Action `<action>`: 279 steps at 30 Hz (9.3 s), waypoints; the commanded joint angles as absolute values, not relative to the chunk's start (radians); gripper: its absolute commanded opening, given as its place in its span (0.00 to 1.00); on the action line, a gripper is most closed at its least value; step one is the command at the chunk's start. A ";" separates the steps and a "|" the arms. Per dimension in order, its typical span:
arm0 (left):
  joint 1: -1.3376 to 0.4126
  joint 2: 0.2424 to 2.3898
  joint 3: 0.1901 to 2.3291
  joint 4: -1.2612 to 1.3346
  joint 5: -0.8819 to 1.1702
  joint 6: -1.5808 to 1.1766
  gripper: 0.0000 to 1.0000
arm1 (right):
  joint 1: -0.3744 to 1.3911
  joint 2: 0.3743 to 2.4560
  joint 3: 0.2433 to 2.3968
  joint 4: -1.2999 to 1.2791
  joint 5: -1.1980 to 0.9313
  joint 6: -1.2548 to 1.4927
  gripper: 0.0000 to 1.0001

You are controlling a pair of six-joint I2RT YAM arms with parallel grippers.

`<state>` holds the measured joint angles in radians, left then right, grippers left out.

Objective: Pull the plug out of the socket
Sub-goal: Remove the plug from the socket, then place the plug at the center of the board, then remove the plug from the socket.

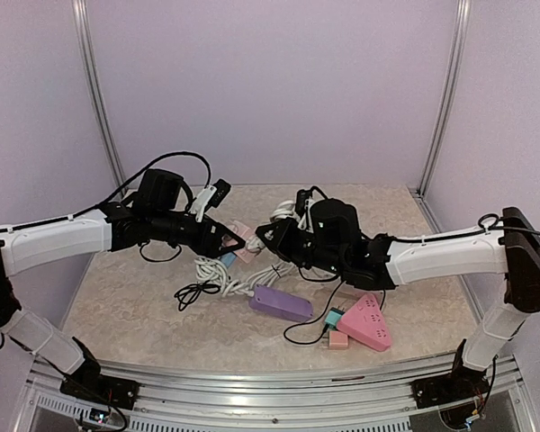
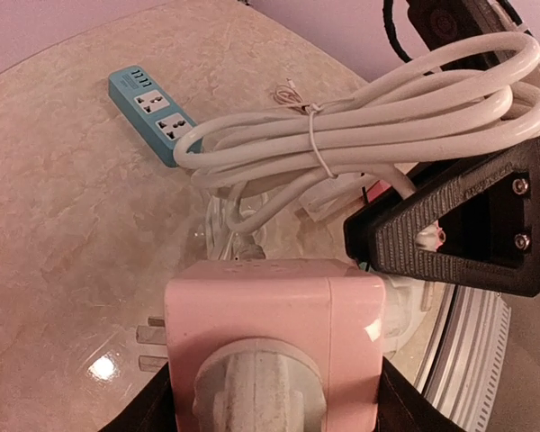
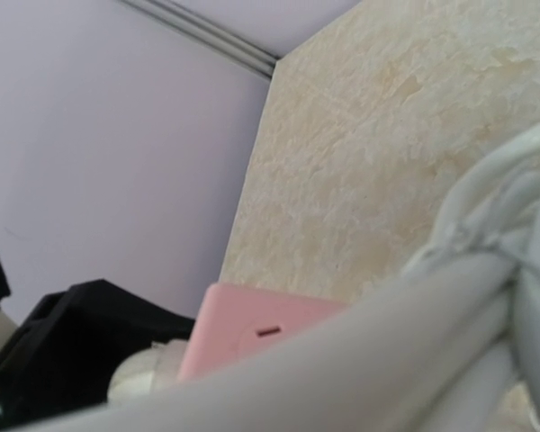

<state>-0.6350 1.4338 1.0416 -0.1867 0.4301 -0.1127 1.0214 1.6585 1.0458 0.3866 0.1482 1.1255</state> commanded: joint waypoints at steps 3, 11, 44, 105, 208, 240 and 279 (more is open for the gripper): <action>-0.541 1.434 1.105 -0.148 0.384 -0.188 0.00 | 1.051 1.642 0.987 0.351 0.239 1.124 0.00; -0.551 1.420 1.099 -0.148 0.379 -0.132 0.00 | 1.028 1.612 1.004 0.302 0.278 1.077 0.00; -0.584 1.441 1.138 -0.215 0.332 -0.097 0.00 | 0.967 1.643 1.051 0.285 0.200 1.059 0.00; -0.589 1.497 1.174 -0.261 0.374 -0.095 0.00 | 0.983 1.645 1.077 0.246 0.273 1.017 0.00; -0.385 1.489 1.161 -0.210 0.497 -0.280 0.00 | 0.637 1.315 0.842 -0.138 0.473 0.721 0.97; -0.680 1.309 1.064 -0.150 0.143 0.018 0.00 | 0.896 1.639 1.109 0.297 -0.053 0.871 0.95; -0.758 1.321 1.050 -0.144 0.092 0.063 0.00 | 0.960 1.870 1.213 0.465 -0.172 1.058 0.68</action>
<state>-0.7433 1.3556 1.0420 -0.2771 0.0647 0.0509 0.9638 1.8412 1.1946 0.4225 -0.1524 1.0264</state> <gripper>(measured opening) 0.614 0.696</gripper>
